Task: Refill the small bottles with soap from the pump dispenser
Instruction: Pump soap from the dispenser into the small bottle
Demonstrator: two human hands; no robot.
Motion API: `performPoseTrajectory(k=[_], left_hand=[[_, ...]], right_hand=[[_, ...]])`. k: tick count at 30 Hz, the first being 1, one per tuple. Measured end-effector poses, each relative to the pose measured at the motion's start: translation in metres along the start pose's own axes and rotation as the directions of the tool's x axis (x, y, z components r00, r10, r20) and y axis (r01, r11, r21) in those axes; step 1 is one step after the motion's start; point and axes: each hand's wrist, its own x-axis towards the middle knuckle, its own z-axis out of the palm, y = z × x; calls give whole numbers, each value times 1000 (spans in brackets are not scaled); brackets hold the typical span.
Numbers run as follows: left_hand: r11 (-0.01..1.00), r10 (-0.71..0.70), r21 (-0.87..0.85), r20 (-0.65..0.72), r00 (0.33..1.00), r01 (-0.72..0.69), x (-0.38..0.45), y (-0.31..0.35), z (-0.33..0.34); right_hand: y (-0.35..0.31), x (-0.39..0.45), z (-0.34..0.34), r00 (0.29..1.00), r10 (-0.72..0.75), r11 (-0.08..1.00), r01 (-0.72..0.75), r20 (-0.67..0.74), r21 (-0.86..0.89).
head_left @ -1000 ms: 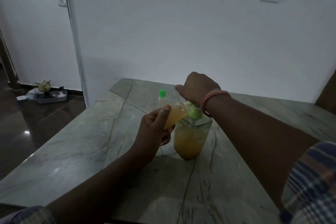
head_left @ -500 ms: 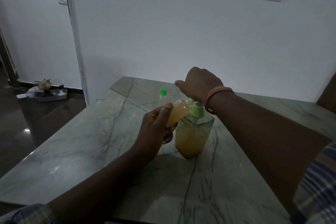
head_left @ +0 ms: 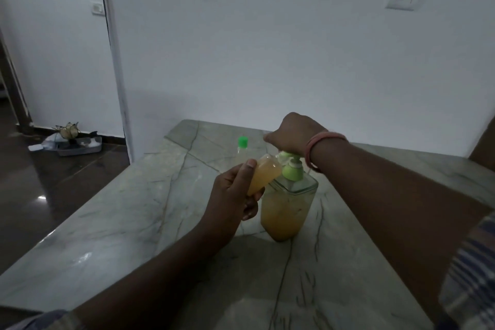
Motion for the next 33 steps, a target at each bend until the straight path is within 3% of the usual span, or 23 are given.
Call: performPoseTrajectory(k=[6,16,23,28,33], left_hand=[[1000,16,0,-11,1000,-16,3,-4,-1],[1000,3,-4,-12,1000,-3,2,-3,1],[1000,-11,5,-1,1000,11,-1,-2,1],[1000,3,0,-23,1000,-3,3,-4,0],[1000,-1,3,-21,1000,1,0,-3,0]], right_hand=[[1,-3,6,995,27,1000,-28,-96,-9],[3,-7,2,994,25,999,-21,-103,46],[0,-7,-2,999,12,1000,-13,-48,-14],[-1,-8,3,991,30,999,-33,-131,-20],[-2,-12,0,996,2,1000,-5,-85,-30]])
